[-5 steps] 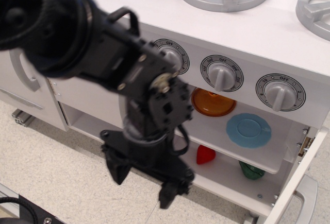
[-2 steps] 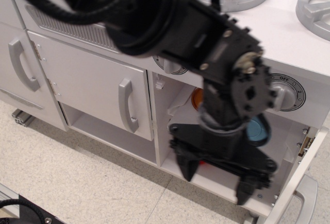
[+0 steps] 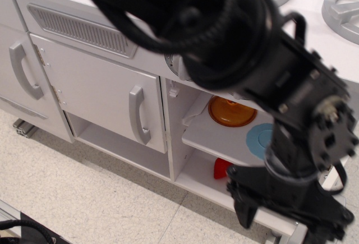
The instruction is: Close oven
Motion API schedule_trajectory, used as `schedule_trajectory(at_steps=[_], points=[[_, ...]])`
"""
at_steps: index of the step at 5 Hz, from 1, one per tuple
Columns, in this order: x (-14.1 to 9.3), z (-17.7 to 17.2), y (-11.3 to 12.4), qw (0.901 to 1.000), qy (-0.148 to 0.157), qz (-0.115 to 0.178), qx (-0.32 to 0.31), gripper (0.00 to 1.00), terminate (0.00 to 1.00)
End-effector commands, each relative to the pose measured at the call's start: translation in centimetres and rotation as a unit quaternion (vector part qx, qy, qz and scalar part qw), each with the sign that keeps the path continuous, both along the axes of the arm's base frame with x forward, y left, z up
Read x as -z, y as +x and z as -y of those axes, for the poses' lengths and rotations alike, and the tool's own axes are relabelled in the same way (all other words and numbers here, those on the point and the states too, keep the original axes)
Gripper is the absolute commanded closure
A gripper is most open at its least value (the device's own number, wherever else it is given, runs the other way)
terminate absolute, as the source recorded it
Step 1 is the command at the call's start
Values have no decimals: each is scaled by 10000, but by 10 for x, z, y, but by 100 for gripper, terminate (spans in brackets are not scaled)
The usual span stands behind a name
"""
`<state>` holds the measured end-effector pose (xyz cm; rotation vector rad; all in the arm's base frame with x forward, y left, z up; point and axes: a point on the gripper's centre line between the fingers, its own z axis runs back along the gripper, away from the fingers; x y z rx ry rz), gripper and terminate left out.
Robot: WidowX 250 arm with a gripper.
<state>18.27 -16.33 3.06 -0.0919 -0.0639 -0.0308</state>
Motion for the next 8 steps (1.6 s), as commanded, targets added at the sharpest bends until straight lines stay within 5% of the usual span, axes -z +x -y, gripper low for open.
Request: schedule_trajectory(at_steps=[1, 3, 5, 7, 8], points=[[8, 16, -4, 9997, -108, 236, 10, 0, 0], [33, -17, -1, 9986, 349, 382, -102, 0, 0], [5, -61, 7, 9950, 581, 761, -270, 0, 0], [-36, -93, 15, 9954, 657, 628, -317, 0, 0], [-28, -91, 6, 9965, 692, 429, -207, 0, 0]])
